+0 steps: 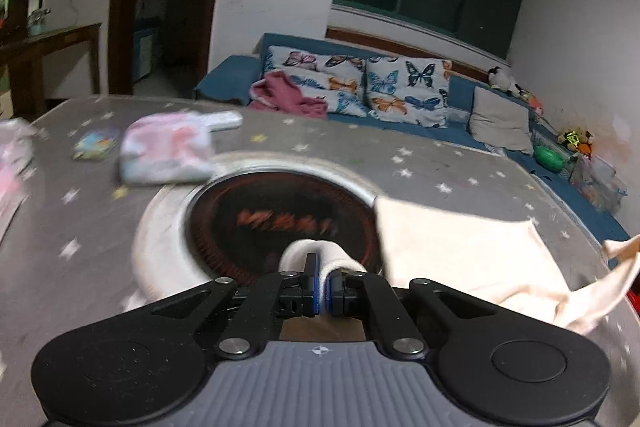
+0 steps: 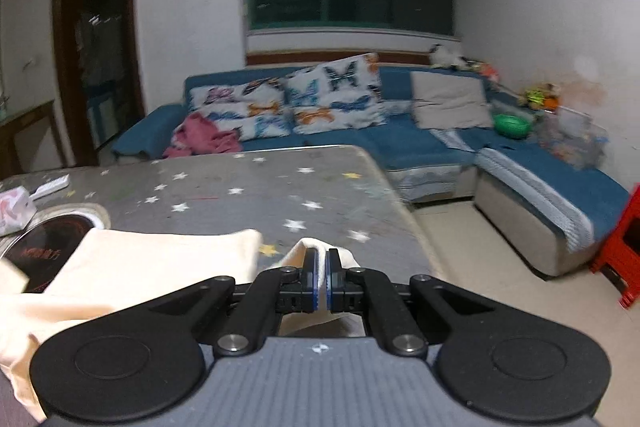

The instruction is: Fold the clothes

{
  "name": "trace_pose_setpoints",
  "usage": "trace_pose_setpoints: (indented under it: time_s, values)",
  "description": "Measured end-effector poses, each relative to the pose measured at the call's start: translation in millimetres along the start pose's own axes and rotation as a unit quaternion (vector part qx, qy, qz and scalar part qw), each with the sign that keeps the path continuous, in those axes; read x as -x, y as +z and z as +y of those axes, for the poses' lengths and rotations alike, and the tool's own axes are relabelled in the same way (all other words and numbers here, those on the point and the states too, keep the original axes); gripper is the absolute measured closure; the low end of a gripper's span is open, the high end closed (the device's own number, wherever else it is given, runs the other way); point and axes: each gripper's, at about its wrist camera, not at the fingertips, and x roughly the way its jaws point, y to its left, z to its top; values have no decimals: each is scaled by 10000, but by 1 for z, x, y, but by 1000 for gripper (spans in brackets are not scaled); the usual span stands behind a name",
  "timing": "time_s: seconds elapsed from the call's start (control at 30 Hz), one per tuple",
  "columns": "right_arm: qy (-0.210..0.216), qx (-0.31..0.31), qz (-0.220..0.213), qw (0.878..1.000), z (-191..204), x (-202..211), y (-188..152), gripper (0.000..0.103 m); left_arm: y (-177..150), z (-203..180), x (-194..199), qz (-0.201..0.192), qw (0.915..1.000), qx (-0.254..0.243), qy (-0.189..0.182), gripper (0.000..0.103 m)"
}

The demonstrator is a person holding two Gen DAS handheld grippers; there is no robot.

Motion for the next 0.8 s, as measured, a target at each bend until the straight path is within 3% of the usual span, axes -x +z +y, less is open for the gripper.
trace_pose_setpoints:
  time_s: [0.1, 0.2, 0.33, 0.43, 0.5, 0.67, 0.8]
  values:
    - [-301, -171, 79, 9994, -22, 13, -19, 101, -16, 16, 1, 277, 9994, 104, 155, 100]
    - [-642, -487, 457, 9957, -44, 6, -44, 101, -29, 28, -5, 605, 9974, 219, 330, 99]
    - [-866, -633, 924, 9899, -61, -2, -71, 101, -39, 36, -1, 760, 9960, 77, 471, 81]
    - [-764, -554, 903, 9914, -56, 1, -75, 98, -39, 23, 12, 620, 9977, -195, 205, 61]
    - [-694, -515, 859, 9926, -53, 1, -73, 95, -39, 13, 21, 514, 9979, -386, -4, 61]
    - [-504, -532, 880, 9934, -47, -14, -73, 74, -39, -11, 44, 249, 9946, -861, -527, 60]
    - [-640, -643, 948, 9914, -52, -32, -76, 67, -47, -44, 50, 294, 9849, -1180, -1231, 56]
